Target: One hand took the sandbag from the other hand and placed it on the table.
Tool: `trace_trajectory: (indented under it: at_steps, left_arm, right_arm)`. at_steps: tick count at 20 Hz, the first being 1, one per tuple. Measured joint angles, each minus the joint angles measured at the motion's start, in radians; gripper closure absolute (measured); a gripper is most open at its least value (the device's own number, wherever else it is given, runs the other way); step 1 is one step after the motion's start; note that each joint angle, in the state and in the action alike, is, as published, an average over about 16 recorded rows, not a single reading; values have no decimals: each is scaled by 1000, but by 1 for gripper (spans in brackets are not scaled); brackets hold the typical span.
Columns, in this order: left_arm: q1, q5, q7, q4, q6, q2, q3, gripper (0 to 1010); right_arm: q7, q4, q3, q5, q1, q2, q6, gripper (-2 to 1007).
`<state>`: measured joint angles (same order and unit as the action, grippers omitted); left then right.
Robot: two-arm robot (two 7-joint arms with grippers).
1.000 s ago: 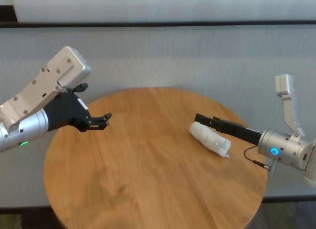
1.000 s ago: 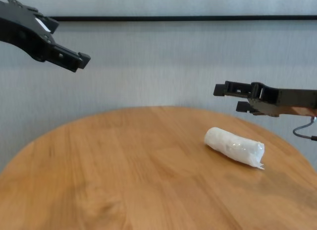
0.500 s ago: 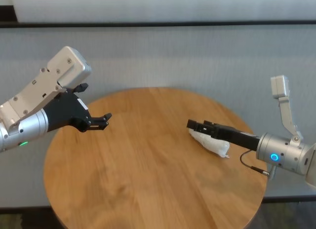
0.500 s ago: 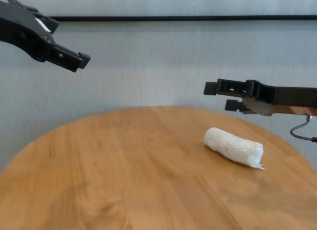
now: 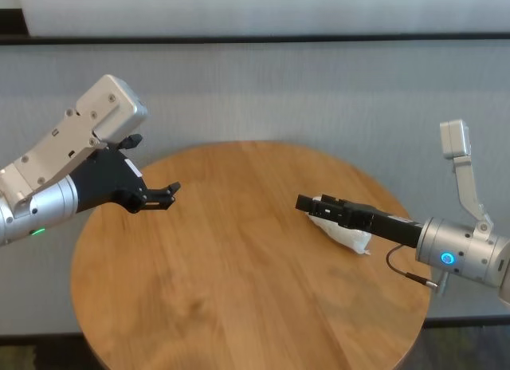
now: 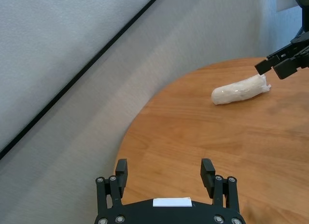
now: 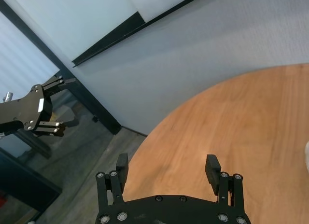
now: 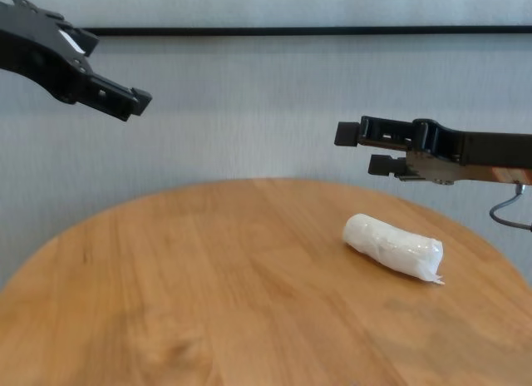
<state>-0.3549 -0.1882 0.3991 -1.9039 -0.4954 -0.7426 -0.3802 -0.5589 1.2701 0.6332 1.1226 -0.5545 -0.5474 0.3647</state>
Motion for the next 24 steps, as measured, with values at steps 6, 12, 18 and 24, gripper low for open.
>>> trace_trajectory:
  at_steps: [6, 12, 18, 24]
  left_arm:
    - [0, 0, 0, 0, 0, 0, 0, 10]
    - [0, 0, 0, 0, 0, 0, 0, 10]
    - [0, 0, 0, 0, 0, 0, 0, 10]
    - [0, 0, 0, 0, 0, 0, 0, 10]
  right_arm:
    - [-4, 41, 7, 20, 12, -21, -1, 4]
    - [-5, 66, 19, 33, 17, -35, -3, 4]
    - [-5, 73, 29, 37, 17, -40, -3, 4]
    - [-4, 70, 35, 37, 14, -40, -3, 4]
